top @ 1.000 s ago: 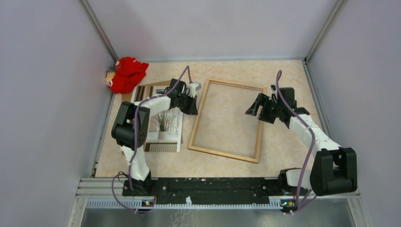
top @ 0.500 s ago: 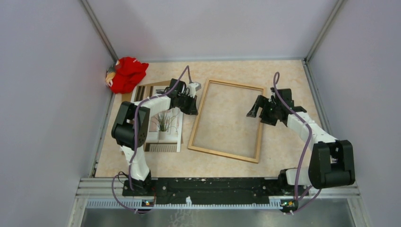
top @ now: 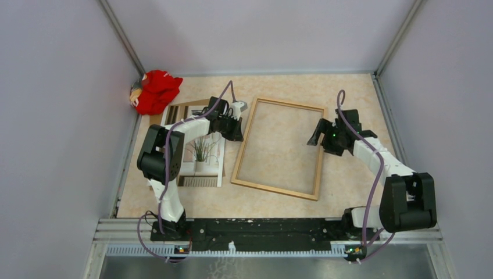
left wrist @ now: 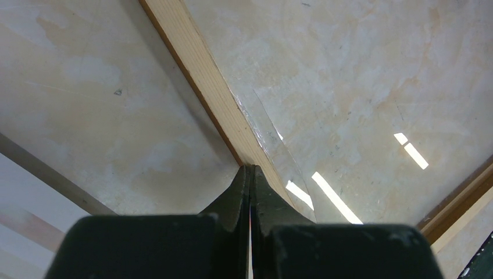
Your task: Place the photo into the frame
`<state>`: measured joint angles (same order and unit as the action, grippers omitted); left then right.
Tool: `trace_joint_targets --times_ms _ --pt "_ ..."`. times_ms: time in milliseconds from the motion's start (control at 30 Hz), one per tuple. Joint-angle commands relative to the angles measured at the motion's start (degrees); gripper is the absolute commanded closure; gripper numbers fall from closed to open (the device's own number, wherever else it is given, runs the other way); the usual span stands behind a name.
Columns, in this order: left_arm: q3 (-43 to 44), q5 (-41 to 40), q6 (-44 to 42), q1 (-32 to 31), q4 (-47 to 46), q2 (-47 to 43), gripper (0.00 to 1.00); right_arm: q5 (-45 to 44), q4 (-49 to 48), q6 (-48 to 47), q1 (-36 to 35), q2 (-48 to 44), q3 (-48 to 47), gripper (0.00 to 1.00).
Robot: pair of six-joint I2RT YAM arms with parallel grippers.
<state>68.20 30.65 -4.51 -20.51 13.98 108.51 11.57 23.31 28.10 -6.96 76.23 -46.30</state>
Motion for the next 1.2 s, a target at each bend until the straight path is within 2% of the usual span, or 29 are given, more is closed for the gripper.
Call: trace_joint_targets --times_ms 0,100,233,367,533,633,733,800,967,1000,1067,1167 --pt "-1.6 0.7 -1.4 -1.2 4.1 2.3 1.00 -1.8 2.1 0.9 -1.4 -4.5 -1.0 0.21" --pt "-1.6 1.3 -1.4 -1.2 4.4 1.5 1.00 -5.2 5.9 1.9 -7.0 -8.9 0.2 0.26" --pt "-1.4 1.3 -1.7 -1.2 4.7 1.4 1.00 -9.8 11.9 6.4 -16.3 -12.7 2.9 0.37" --pt "-1.2 1.2 -1.9 -1.1 5.2 1.5 1.00 -11.3 14.4 12.3 -24.1 -14.0 7.0 0.56" --pt "-0.9 1.8 -1.9 -1.2 5.9 0.9 1.00 -13.7 16.7 16.5 -28.0 -14.0 11.3 0.73" --pt "-1.2 2.7 -1.9 -1.3 5.9 0.7 1.00 -15.2 19.0 17.0 -28.0 -15.7 11.3 0.75" --pt "-2.1 3.2 -1.8 -1.9 5.7 0.6 1.00 -18.4 22.5 16.3 -27.7 -17.2 7.7 0.70" --pt "-3.2 3.4 -1.4 -2.8 5.1 0.5 1.00 -18.8 24.3 15.2 -25.7 -17.0 4.8 0.58" --pt "-6.1 5.5 0.6 -3.9 3.3 -1.0 1.00 -16.9 24.0 13.6 -17.8 -16.0 0.7 0.36" --pt "-6.8 5.9 1.0 -4.1 2.8 -1.4 1.00 -17.6 23.5 13.2 -16.2 -15.4 0.3 0.29" --pt "-8.4 6.5 1.5 -4.3 1.9 -2.5 1.00 -17.2 21.0 12.0 -12.1 -14.1 -0.1 0.23" --pt "-10.4 8.0 2.4 -4.4 0.6 -4.5 1.00 -13.1 14.0 9.8 -6.1 -12.1 0.4 0.19"
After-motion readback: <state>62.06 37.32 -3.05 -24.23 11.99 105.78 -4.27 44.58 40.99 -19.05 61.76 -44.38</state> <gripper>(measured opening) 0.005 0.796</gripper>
